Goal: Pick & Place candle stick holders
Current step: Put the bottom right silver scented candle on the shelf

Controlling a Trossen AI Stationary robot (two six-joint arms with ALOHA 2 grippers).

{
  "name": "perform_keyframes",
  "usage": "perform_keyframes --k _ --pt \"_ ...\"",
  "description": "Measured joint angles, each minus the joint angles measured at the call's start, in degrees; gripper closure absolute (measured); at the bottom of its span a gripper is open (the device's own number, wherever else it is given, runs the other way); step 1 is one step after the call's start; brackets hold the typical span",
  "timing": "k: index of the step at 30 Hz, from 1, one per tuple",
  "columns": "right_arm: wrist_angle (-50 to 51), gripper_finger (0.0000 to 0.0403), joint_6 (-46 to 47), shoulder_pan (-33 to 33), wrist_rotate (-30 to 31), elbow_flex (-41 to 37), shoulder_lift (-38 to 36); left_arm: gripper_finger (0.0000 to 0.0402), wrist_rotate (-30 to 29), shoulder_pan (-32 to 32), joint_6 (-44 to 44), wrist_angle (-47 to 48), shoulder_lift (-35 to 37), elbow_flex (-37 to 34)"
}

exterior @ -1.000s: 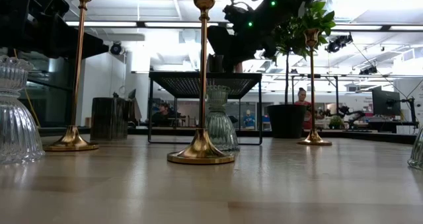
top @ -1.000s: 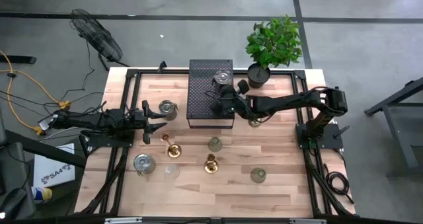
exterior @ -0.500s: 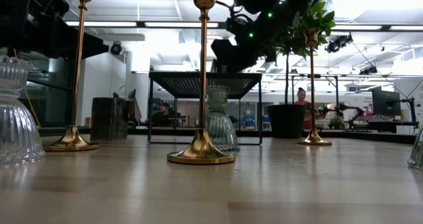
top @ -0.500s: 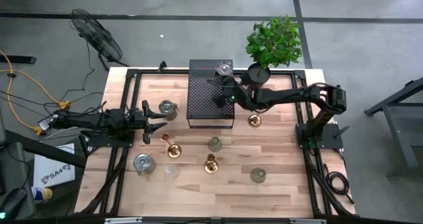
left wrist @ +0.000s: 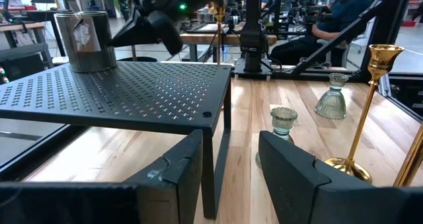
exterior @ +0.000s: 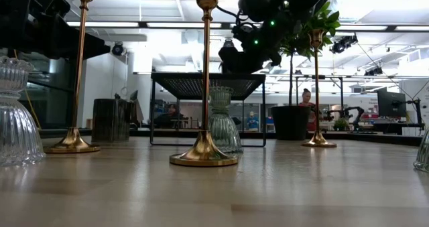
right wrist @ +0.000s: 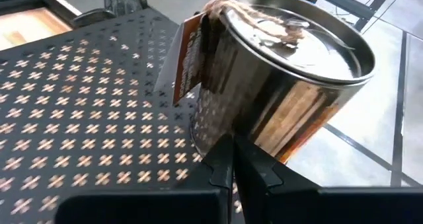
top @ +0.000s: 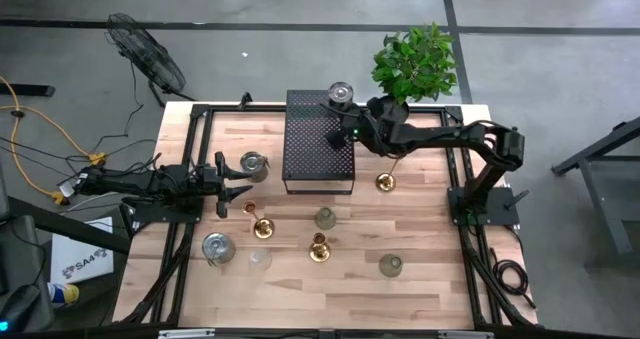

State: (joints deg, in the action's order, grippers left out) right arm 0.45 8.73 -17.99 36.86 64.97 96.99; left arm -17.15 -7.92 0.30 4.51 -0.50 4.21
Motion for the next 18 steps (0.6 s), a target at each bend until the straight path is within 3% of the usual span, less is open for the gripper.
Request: perform_keyframes --k 18 --pt "0.08 0.0398 -3.13 -4.05 -2.36 0.02 0.00 0.0256 -0.01 0.02 0.00 0.00 0.00 0.00"
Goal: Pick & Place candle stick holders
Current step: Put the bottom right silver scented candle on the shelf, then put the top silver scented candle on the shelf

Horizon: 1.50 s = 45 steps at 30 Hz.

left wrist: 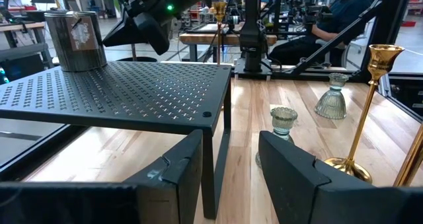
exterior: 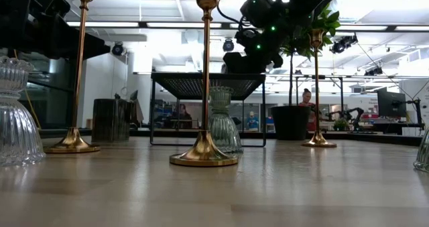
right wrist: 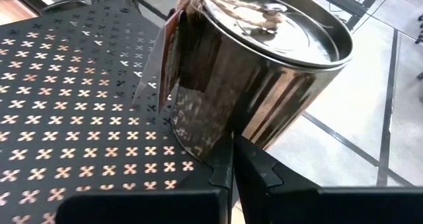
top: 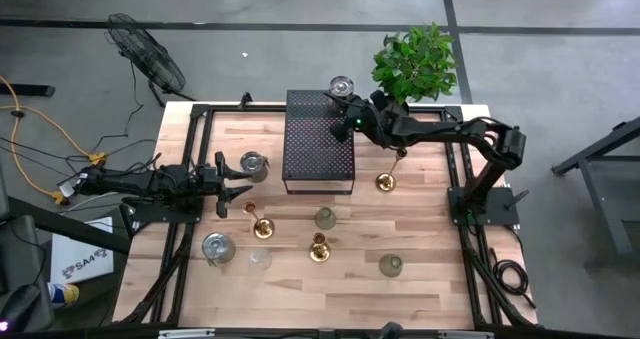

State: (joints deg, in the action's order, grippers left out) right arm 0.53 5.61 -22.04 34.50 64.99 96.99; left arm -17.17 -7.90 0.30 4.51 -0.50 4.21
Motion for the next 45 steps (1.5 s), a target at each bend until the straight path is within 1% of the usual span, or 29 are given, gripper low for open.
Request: perform_keyframes --k 12,21,27,31,36,38,40,45 --pt "0.00 0.0398 0.07 -1.37 -0.17 0.00 0.00 0.0256 0.01 -0.01 0.00 0.00 0.00 0.00" --pt "0.02 0.0398 0.09 -1.19 -0.02 0.00 0.02 0.0256 0.00 -0.02 0.00 0.00 -0.01 0.00" --pt "0.23 0.0398 0.06 1.03 1.64 0.00 -0.97 0.0256 0.02 0.00 0.00 0.00 0.01 0.00" --pt "1.10 0.0398 0.18 3.50 2.57 0.04 -3.26 0.0256 0.02 0.00 0.00 0.00 0.01 0.00" --pt "5.32 0.0398 0.15 7.99 2.40 0.06 -7.64 0.0256 0.02 0.00 0.00 0.00 0.00 0.00" --pt "7.59 0.0398 0.18 9.89 0.67 0.07 -9.70 0.0256 0.02 0.00 0.00 0.00 0.01 0.00" --pt "9.41 0.0398 0.13 11.91 -2.94 0.07 -11.67 0.0256 0.01 0.00 0.00 0.00 0.01 0.00" --pt "14.92 0.0398 0.13 16.38 -15.27 0.07 -15.08 0.0256 0.01 0.00 0.00 0.00 -0.01 0.00"
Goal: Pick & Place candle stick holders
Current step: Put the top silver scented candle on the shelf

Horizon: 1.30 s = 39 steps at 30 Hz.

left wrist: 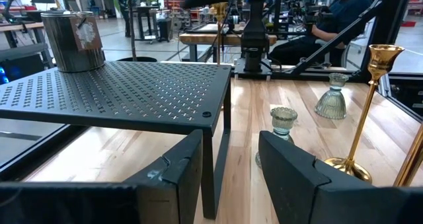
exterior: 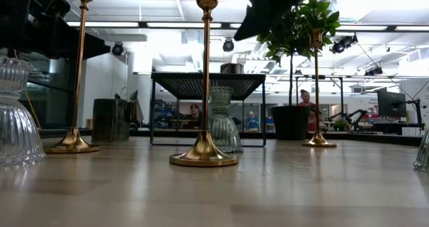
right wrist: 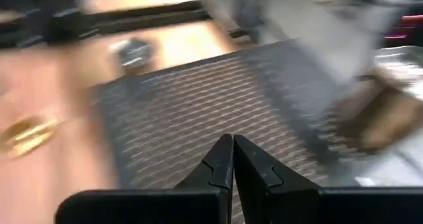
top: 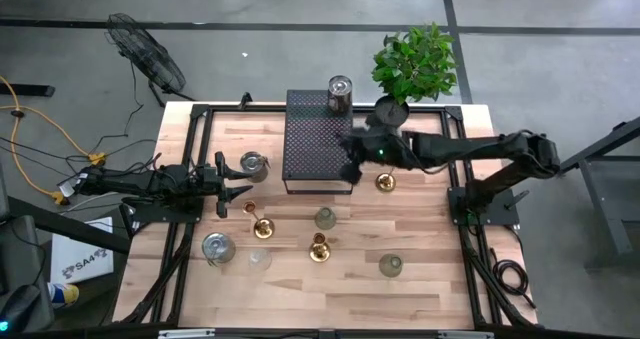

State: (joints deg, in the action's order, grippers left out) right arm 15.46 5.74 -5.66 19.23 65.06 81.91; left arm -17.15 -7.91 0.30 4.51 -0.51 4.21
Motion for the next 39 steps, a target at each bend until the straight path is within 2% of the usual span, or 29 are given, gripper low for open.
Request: perform_keyframes --k 4,14,20,28,39 --pt "4.93 0.0398 0.00 2.19 -5.08 -0.07 -0.48 0.0256 0.01 0.01 0.01 -0.01 -0.01 0.00" --pt "7.99 0.0398 1.58 5.68 -16.86 -0.09 -3.35 0.0256 0.00 0.00 0.00 -0.02 0.02 0.00" --pt "7.61 0.0398 6.34 10.41 -16.55 -4.94 -8.36 0.0256 0.01 -0.01 0.00 0.00 0.01 0.00" --pt "-0.77 0.0398 6.49 16.94 -16.53 -15.76 -16.60 0.0256 0.01 0.01 0.00 0.00 -0.01 0.00" --pt "-2.01 0.0398 6.47 19.17 -15.47 -26.43 -31.50 0.0256 0.00 0.01 0.00 0.00 0.00 0.00"
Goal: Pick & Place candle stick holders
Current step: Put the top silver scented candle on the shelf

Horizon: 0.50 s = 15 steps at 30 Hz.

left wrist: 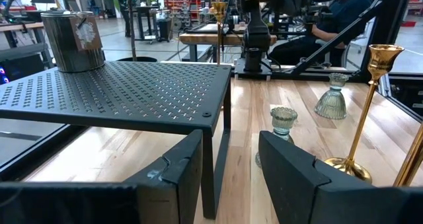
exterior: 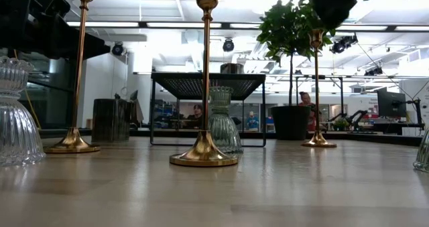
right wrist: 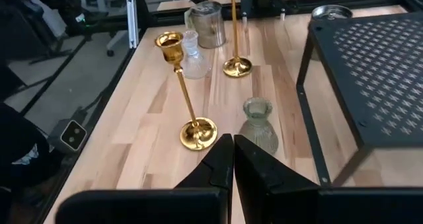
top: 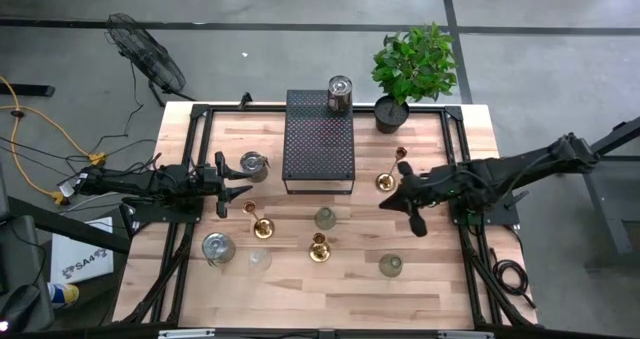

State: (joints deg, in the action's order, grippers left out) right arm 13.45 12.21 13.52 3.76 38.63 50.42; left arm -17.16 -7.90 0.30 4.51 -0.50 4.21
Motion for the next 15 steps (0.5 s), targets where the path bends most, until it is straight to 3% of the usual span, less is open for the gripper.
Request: perform_keyframes --k 6,15 --pt "0.19 0.0398 -0.04 0.00 2.33 -4.94 -7.27 0.0256 -0.01 0.00 0.00 -0.02 -0.01 0.00" --pt "1.41 0.0398 -0.42 0.00 3.78 -5.81 -9.36 0.0256 0.01 -0.01 0.00 0.00 0.01 0.00"
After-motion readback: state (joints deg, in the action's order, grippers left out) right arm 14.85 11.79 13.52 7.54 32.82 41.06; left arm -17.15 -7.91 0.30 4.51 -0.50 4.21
